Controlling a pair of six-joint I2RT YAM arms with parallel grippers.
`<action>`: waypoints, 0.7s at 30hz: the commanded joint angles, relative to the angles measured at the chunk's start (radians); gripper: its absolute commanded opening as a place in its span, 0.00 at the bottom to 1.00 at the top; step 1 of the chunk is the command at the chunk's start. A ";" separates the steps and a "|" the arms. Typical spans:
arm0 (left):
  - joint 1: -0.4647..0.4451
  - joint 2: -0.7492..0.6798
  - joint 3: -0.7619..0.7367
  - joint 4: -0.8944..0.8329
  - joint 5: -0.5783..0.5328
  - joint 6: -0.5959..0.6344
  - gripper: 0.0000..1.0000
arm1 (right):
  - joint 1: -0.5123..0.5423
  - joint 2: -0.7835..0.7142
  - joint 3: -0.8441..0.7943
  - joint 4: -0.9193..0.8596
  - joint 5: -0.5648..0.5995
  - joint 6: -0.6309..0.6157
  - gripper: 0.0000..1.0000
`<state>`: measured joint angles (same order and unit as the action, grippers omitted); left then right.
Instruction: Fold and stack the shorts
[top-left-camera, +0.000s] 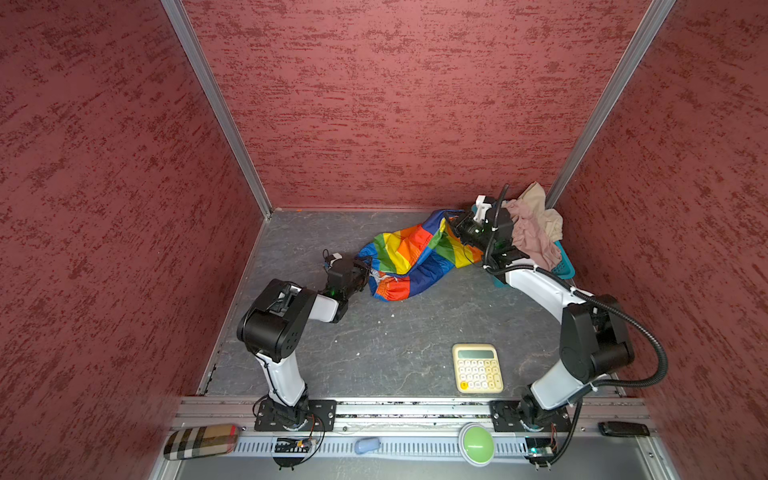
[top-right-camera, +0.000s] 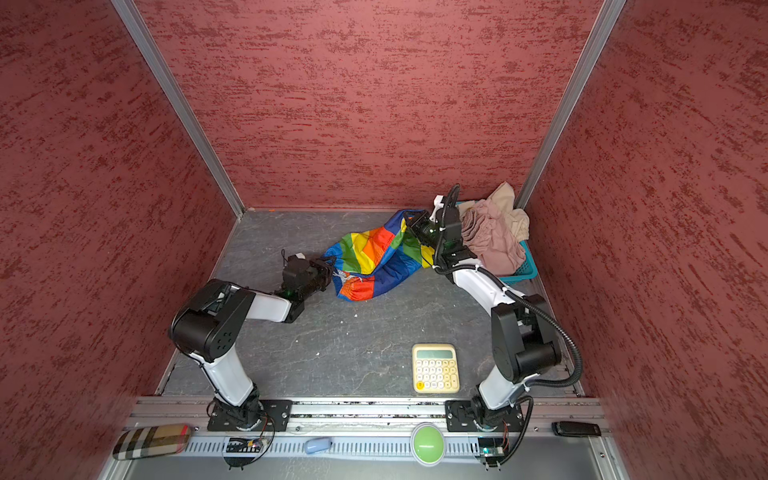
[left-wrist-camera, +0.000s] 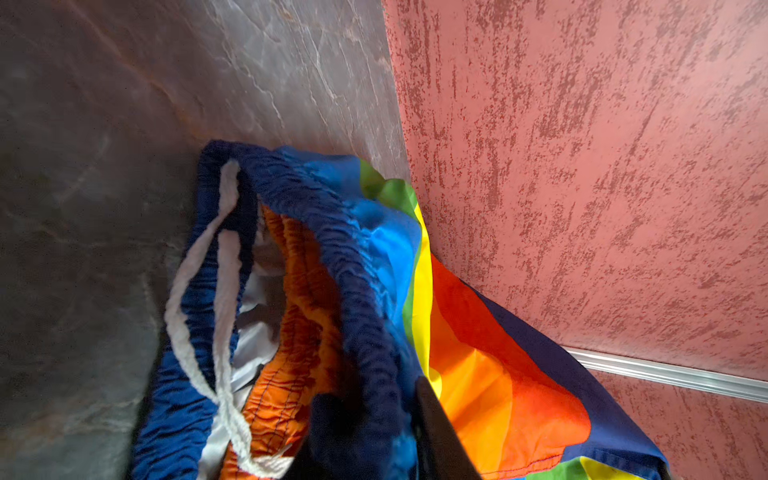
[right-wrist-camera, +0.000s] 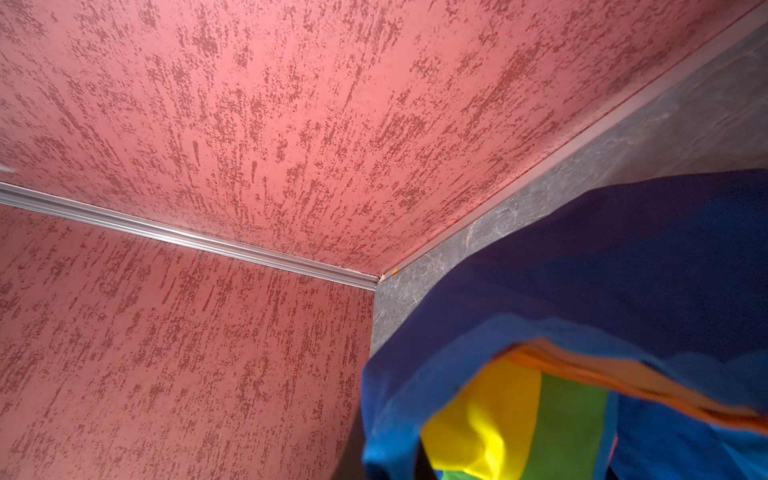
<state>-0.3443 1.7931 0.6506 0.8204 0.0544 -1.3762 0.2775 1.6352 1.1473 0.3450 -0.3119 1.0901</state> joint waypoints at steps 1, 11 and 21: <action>0.020 -0.050 -0.016 -0.024 0.014 0.047 0.11 | -0.006 -0.021 0.045 -0.015 0.000 -0.024 0.00; 0.228 -0.363 0.365 -0.593 0.109 0.327 0.00 | -0.025 -0.061 0.295 -0.198 -0.005 -0.200 0.00; 0.375 -0.400 0.883 -1.012 0.247 0.431 0.00 | -0.057 -0.157 0.644 -0.374 -0.085 -0.442 0.00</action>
<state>0.0109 1.4143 1.4803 -0.0021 0.2356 -1.0111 0.2276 1.5623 1.7203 0.0162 -0.3519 0.7612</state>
